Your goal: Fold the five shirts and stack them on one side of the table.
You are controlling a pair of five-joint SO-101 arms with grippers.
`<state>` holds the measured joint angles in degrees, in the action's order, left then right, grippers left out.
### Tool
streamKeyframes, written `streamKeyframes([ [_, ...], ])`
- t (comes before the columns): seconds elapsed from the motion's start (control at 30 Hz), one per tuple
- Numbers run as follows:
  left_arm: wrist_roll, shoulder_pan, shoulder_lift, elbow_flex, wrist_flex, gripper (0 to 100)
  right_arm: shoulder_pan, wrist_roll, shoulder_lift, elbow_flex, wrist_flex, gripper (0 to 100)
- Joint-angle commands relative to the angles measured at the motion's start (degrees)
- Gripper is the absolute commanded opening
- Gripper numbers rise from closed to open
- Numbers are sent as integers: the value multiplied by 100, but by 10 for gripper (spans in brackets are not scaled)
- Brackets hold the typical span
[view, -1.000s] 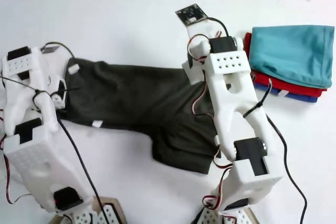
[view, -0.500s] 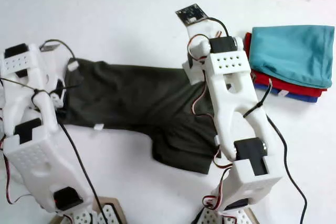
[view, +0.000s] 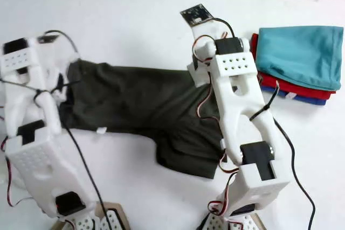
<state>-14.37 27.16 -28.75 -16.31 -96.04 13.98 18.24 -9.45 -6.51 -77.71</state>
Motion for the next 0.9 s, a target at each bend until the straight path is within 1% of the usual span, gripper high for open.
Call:
streamKeyframes([
  [0.0, 220, -193, -290, -163, 396, 172, 22, 35, 347, -18, 75, 77],
  [0.13, 246, -44, -967, -215, 862, 172, -31, 35, 356, -18, 66, 77],
  [0.3, 211, 123, -1240, -655, 853, 172, -4, 35, 356, -18, 57, 77],
  [0.37, 202, 123, -1240, -892, 651, 172, 4, 35, 374, -18, 57, 77],
  [0.6, 193, 114, -1240, -1895, -571, 172, 154, 35, 629, 167, -57, 76],
  [0.77, 202, 123, -1222, -2000, -624, 172, 558, 114, 1112, 1134, 154, 76],
  [0.87, 202, 123, -1204, -2000, -642, 172, 919, 598, 1385, 1873, 242, 76],
])
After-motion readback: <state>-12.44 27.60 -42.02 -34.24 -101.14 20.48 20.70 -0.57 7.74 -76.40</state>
